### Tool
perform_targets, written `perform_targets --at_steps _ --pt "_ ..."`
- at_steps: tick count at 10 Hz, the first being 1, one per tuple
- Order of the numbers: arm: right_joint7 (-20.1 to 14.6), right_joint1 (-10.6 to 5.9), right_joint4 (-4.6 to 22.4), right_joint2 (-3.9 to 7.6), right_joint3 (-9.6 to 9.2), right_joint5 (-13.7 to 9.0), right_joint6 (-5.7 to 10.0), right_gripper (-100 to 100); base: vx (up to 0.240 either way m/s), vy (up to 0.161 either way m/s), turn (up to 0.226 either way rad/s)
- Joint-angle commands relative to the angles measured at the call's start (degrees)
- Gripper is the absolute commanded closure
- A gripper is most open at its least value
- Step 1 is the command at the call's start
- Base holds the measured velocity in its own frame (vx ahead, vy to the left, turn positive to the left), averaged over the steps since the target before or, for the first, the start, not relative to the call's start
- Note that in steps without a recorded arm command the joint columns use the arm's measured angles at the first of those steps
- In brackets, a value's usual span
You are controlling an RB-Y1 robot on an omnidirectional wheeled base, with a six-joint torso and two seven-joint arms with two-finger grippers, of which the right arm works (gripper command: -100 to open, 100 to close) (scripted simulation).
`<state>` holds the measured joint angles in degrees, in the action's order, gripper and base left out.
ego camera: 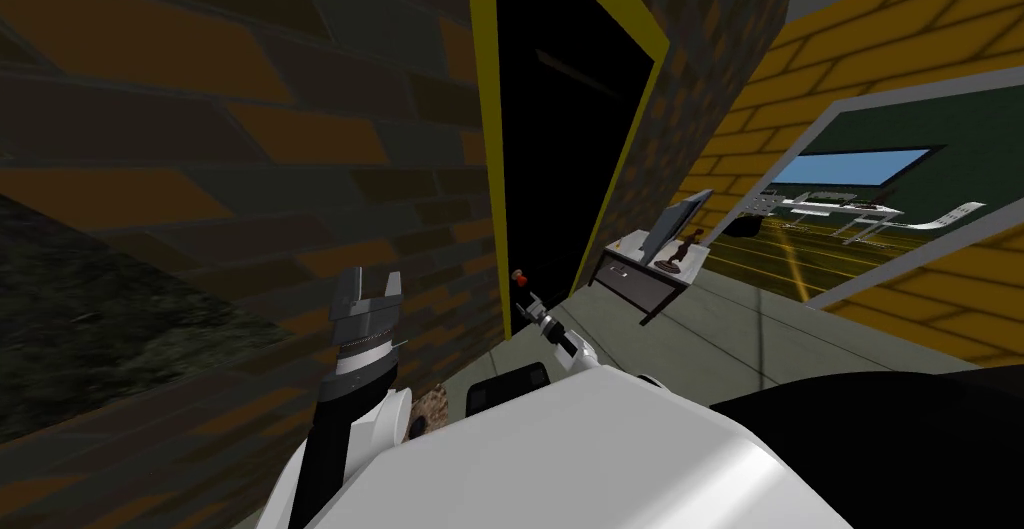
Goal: Pull the door open
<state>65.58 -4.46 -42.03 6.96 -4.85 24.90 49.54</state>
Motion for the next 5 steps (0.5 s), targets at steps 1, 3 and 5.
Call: perform_targets --at_steps 1,3,5 --pt "0.21 -0.17 0.40 0.53 -0.43 -1.08 0.13 -100 0.175 0.028 -0.014" --pt "0.38 -0.31 0.67 1.07 -0.90 -2.17 0.17 -100 0.188 0.026 -0.048" --pt "0.49 -0.40 0.83 1.39 -1.19 -2.83 0.20 -100 0.108 -0.003 -0.023"
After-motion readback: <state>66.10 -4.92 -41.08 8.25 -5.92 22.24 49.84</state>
